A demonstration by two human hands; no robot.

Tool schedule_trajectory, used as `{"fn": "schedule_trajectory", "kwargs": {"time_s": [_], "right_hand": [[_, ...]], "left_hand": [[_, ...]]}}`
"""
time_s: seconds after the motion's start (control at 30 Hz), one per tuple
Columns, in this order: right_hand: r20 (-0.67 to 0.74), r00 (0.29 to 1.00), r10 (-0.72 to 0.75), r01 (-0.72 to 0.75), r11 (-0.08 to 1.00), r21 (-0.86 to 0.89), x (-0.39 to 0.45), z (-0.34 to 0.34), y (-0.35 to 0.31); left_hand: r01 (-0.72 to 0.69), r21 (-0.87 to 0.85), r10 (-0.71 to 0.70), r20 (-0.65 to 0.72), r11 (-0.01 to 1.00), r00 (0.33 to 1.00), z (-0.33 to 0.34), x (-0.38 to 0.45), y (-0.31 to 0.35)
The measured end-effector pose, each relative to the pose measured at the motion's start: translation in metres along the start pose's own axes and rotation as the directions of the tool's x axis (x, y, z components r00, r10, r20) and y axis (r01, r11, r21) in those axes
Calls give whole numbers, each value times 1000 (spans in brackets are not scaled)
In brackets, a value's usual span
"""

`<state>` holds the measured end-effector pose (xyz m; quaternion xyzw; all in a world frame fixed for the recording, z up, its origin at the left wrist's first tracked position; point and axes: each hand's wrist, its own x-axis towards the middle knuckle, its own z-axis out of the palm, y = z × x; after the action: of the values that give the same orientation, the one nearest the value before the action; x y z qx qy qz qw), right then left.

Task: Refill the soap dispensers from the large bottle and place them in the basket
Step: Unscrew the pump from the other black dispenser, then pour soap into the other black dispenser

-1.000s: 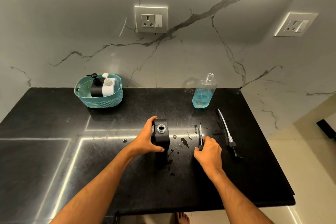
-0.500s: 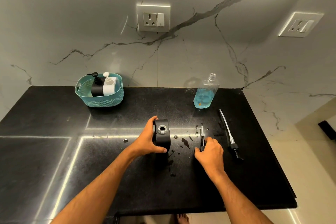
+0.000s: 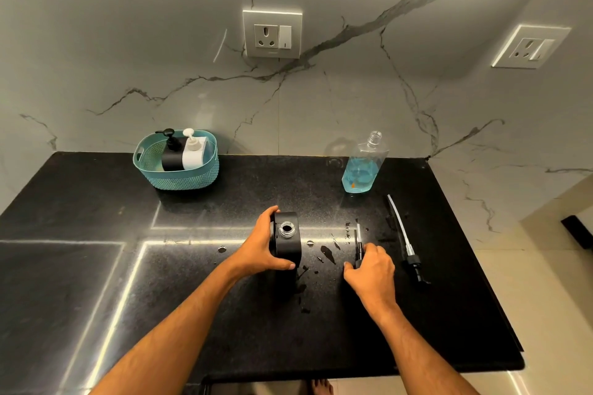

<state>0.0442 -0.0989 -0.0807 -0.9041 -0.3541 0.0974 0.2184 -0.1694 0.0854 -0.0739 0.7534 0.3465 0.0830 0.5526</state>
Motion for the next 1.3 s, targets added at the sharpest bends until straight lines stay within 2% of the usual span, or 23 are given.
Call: {"fn": "schedule_trajectory", "kwargs": {"time_s": [0.8, 0.97, 1.1, 1.3], "right_hand": [[-3, 1000, -6, 6, 1000, -20, 1, -1, 0], [-55, 998, -36, 34, 999, -36, 4, -5, -3], [-146, 986, -77, 83, 996, 36, 13, -8, -9], [-214, 977, -11, 77, 949, 306, 49, -17, -20]], "left_hand": [[-7, -23, 7, 16, 1000, 1000, 0, 1, -1], [-11, -20, 11, 8, 1000, 1000, 2, 1, 0], [-11, -9, 11, 1, 1000, 1000, 2, 1, -3], [-8, -5, 8, 1, 1000, 1000, 3, 0, -4]]}}
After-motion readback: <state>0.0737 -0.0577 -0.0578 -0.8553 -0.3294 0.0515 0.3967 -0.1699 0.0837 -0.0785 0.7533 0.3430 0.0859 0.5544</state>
